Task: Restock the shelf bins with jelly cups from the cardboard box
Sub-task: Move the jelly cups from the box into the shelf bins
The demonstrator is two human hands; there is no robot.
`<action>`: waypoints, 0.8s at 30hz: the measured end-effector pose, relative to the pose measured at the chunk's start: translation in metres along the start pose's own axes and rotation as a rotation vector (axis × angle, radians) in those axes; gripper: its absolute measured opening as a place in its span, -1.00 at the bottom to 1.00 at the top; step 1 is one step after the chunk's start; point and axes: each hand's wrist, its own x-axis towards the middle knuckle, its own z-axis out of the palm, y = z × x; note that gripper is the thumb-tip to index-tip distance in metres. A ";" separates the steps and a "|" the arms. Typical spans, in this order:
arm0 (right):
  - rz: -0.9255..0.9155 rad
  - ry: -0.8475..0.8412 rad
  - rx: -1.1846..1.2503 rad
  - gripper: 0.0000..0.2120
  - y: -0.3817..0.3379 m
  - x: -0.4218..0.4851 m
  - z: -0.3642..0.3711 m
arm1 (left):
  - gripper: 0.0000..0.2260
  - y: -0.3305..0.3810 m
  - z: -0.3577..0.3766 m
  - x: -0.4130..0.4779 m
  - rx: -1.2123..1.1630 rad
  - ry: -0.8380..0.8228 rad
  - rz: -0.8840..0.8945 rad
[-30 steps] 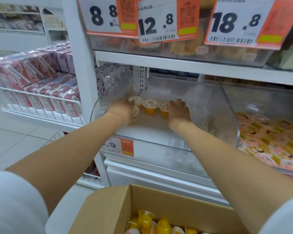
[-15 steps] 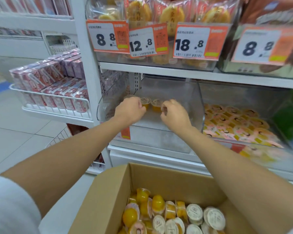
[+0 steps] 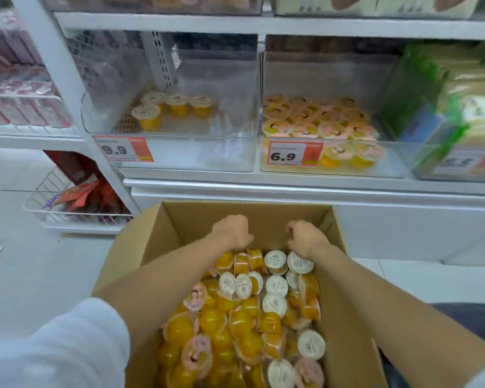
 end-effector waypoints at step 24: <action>0.086 0.005 -0.251 -0.46 0.056 0.033 0.118 | -0.48 0.014 0.181 0.093 -0.018 0.048 0.172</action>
